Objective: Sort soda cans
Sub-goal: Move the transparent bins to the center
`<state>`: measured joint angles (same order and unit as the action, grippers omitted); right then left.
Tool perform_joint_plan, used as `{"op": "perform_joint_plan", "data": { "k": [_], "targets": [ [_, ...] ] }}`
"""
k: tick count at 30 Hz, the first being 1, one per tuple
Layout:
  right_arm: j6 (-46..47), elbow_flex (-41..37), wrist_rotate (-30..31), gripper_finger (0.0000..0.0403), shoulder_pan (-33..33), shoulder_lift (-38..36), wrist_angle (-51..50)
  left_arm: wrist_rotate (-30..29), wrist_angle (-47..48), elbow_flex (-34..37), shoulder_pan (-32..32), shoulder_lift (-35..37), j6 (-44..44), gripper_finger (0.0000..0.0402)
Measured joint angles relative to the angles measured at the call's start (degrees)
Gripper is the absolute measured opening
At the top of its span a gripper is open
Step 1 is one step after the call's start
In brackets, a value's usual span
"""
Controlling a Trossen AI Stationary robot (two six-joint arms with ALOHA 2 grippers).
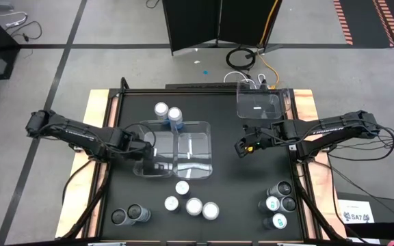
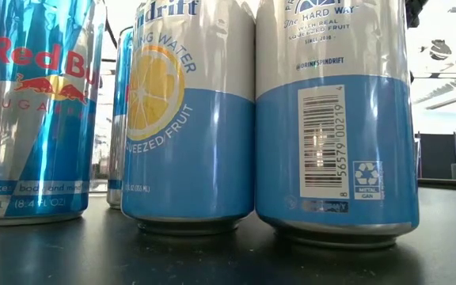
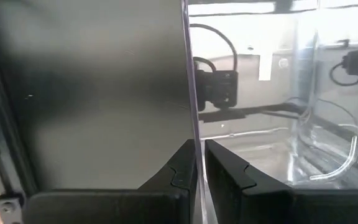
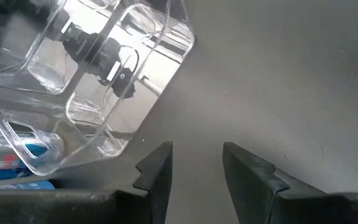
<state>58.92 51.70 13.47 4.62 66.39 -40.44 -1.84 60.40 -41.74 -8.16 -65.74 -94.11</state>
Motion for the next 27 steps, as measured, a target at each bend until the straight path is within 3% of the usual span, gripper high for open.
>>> {"op": "perform_joint_plan", "data": {
  "k": [18,27],
  "targets": [
    [-1.3,0.0,0.0,0.0135,0.0,0.0,0.0,-0.3,-12.1,0.0,0.0,-8.2,1.6,0.004],
    [-1.5,0.0,-0.1,0.0135,0.0,0.0,-0.1,-0.8,-13.4,-0.3,0.1,-9.0,4.2,0.004]
  ]
}}
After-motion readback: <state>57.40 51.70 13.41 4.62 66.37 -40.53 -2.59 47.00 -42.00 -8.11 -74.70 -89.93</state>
